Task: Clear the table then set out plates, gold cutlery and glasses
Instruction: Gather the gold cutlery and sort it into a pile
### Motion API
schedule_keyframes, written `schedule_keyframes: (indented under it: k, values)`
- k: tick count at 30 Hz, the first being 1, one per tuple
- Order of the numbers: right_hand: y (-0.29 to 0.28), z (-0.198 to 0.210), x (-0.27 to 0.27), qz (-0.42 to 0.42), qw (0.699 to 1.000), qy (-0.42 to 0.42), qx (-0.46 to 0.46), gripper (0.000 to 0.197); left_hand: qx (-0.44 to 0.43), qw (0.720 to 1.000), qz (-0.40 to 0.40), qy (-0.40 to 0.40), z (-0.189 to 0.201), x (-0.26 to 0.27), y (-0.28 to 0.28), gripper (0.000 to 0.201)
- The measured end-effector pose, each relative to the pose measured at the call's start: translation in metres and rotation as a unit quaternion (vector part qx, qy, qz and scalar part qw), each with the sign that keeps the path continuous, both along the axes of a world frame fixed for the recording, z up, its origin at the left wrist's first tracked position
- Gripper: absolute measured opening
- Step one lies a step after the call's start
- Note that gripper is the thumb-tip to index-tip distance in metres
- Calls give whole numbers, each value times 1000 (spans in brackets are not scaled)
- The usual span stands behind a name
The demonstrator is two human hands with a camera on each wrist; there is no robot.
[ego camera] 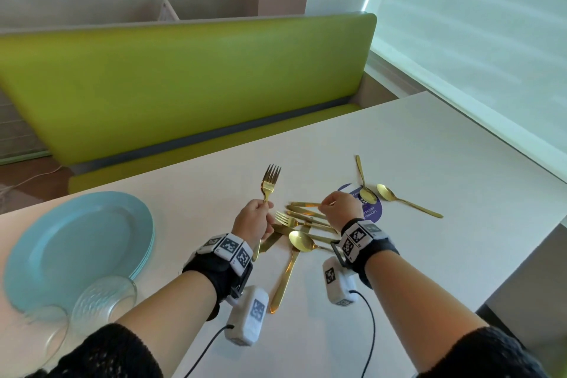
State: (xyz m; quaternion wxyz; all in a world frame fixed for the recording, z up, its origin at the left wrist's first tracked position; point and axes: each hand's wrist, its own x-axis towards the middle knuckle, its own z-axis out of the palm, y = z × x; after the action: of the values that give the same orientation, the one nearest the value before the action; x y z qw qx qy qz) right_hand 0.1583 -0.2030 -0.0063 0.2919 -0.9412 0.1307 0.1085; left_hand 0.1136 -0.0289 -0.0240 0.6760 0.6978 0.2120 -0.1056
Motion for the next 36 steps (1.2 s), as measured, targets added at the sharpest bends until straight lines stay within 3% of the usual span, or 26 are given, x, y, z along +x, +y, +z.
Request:
schedule_keyframes:
  k: [7, 16, 27, 34, 36]
  values:
    - [8, -29, -1, 107, 984, 47, -138, 25, 6, 1000, 16, 10, -11, 11, 8, 24]
    - [13, -43, 5, 204, 948, 61, -235, 25, 1, 999, 26, 38, -21, 19, 17, 25]
    - [22, -38, 9, 181, 980, 22, -85, 12, -19, 998, 50, 40, -15, 20, 26, 20]
    - [29, -14, 17, 114, 988, -63, 83, 11, -50, 996, 65, 35, -6, 18, 23, 19]
    - [37, -5, 20, 91, 985, -52, 134, 7, -64, 995, 64, 37, -4, 18, 21, 20]
